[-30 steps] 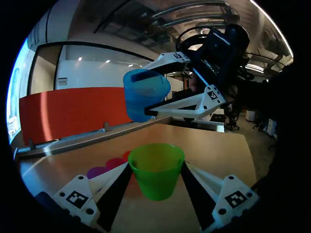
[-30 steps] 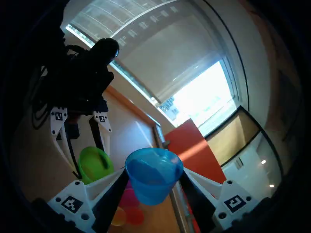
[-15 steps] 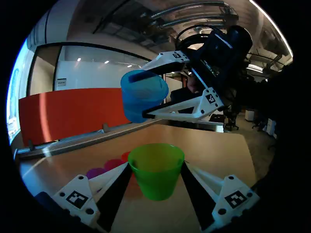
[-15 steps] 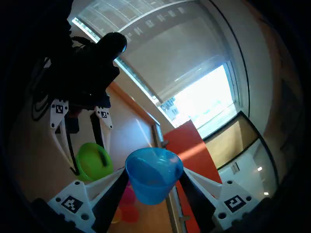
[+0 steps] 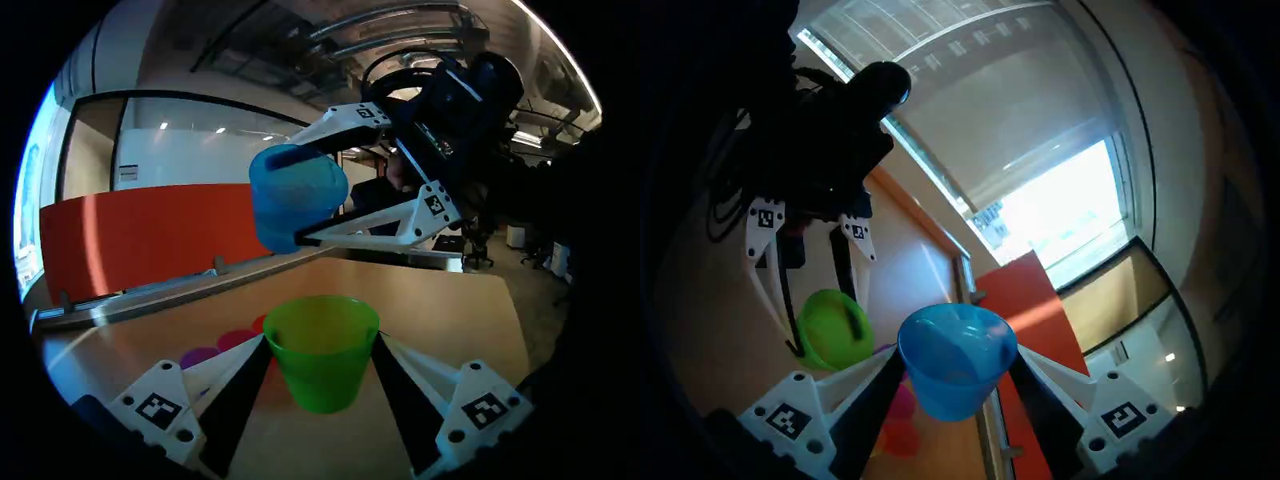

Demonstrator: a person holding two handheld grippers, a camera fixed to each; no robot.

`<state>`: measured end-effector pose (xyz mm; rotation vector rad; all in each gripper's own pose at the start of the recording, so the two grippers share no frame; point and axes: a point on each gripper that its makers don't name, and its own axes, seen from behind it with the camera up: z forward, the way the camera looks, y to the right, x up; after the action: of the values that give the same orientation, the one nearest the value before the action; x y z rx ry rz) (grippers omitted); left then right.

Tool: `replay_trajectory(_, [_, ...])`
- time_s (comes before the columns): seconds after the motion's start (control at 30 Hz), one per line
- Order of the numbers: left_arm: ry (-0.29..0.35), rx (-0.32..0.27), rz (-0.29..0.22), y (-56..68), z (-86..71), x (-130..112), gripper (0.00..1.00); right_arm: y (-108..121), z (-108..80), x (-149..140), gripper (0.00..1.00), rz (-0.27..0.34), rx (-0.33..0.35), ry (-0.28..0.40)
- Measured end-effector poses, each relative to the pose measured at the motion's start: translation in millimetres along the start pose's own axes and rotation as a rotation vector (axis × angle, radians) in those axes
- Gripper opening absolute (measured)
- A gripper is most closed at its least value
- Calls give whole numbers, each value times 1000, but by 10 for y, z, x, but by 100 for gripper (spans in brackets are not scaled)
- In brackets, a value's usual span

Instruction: Pour water

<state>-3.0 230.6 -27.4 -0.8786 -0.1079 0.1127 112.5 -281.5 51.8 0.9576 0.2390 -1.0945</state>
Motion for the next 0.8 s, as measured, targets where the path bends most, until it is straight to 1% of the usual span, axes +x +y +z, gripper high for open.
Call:
replay_trajectory(0.27, [5,4,-2,-4,-5,23,85,23,8,-3,90,-17,-1,-8])
replay_trajectory(0.8, [10,-1,5,21,-1,62,85,45,16,28,90,-80,-3,-15])
